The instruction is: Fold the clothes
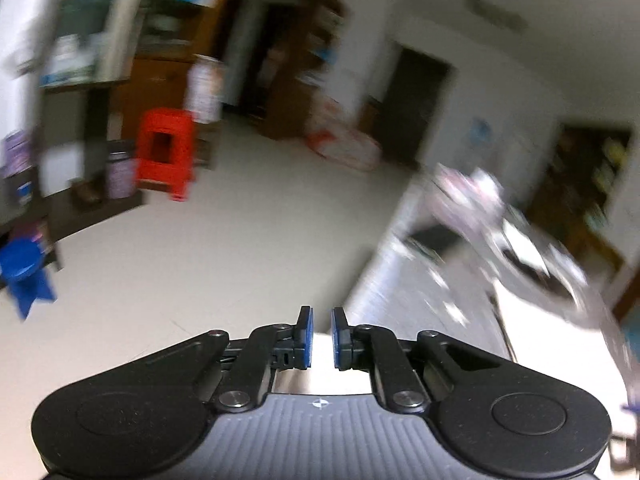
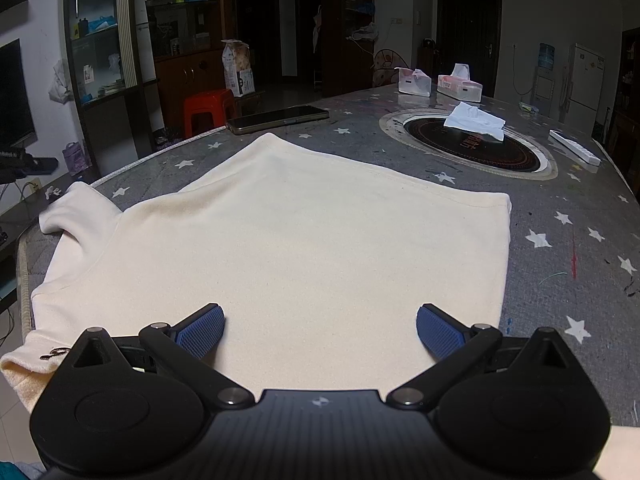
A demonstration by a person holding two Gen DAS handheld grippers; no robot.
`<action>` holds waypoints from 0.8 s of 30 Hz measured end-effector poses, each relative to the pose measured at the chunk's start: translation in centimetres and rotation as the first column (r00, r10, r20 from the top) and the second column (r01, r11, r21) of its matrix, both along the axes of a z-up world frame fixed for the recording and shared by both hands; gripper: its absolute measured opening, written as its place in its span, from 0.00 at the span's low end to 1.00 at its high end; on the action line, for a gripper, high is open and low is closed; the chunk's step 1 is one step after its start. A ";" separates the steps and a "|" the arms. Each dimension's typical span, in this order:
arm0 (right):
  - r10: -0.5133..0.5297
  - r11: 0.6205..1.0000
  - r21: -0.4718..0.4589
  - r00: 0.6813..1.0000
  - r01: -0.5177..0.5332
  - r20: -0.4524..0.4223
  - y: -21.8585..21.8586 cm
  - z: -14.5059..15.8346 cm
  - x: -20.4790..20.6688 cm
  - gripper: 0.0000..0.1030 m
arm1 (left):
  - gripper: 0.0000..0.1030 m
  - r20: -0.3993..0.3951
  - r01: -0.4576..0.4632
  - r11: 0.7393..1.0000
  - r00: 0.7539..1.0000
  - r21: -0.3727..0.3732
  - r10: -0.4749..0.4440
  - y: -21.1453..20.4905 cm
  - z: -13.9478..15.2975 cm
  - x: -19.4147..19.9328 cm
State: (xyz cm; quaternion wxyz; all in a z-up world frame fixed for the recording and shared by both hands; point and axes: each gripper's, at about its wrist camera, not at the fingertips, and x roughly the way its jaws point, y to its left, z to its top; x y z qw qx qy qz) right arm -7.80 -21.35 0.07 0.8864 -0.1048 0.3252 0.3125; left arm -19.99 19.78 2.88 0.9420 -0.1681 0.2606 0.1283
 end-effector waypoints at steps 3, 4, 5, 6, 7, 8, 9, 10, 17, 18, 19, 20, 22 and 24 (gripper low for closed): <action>0.000 1.000 0.000 1.000 0.000 0.000 0.0 0.0 0.0 1.00 | 0.49 -0.099 -0.021 1.000 0.995 0.024 0.023 -0.9 -0.9 1.6; 0.000 1.000 0.000 1.000 0.000 0.000 0.0 0.0 0.0 1.00 | 0.54 -0.117 -0.035 0.999 0.992 0.023 0.037 -0.9 -1.2 2.0; 0.000 1.000 0.000 1.000 0.000 0.000 0.0 0.0 0.0 1.00 | 0.54 -0.126 -0.041 0.999 0.991 0.009 0.042 -0.7 -1.4 2.4; 0.000 1.000 0.000 1.000 0.000 0.000 0.0 0.0 0.0 1.00 | 0.54 -0.131 -0.036 0.999 0.991 -0.009 0.034 -0.6 -1.5 2.7; 0.000 1.000 0.000 1.000 0.000 0.000 0.0 0.0 0.0 1.00 | 0.54 -0.134 -0.029 0.999 0.991 -0.028 0.025 -0.4 -1.7 3.0; 0.000 1.000 0.000 1.000 0.000 0.000 0.0 0.0 0.0 1.00 | 0.53 -0.138 -0.022 0.999 0.990 -0.047 0.016 -0.2 -1.8 3.3; 0.000 1.000 0.000 1.000 0.000 0.000 0.0 0.0 0.0 1.00 | 0.53 -0.135 -0.017 0.999 0.991 -0.049 0.010 -0.2 -1.9 3.5; 0.000 1.000 0.000 1.000 0.000 0.000 0.0 0.0 0.0 1.00 | 0.45 -0.130 -0.012 0.999 0.991 -0.049 0.005 -0.2 -1.9 3.7; 0.000 1.000 0.000 1.000 0.000 0.000 0.0 0.0 0.0 1.00 | 0.07 -0.114 -0.010 0.998 0.993 0.069 0.017 -0.7 -0.7 5.0; 0.000 1.000 0.000 1.000 0.000 0.000 0.0 0.0 0.0 1.00 | 0.07 -0.103 -0.001 0.995 0.995 0.097 0.011 -1.1 -0.4 5.3; 0.000 1.000 0.000 1.000 0.000 0.000 0.0 0.0 0.0 1.00 | 0.07 -0.092 0.007 0.992 0.996 0.126 0.005 -1.4 -0.1 5.6; 0.000 1.000 0.000 1.000 0.000 0.000 0.0 0.0 0.0 1.00 | 0.07 -0.082 0.014 0.988 0.997 0.155 -0.002 -1.8 0.3 5.9; 0.000 1.000 0.000 1.000 0.000 0.000 0.0 0.0 0.0 1.00 | 0.07 -0.071 0.038 0.980 0.997 0.195 -0.025 -2.4 0.8 6.9; 0.000 1.000 0.000 1.000 0.000 0.000 0.0 0.0 0.0 1.00 | 0.07 -0.074 0.057 0.970 0.996 0.237 -0.041 -3.0 1.1 8.1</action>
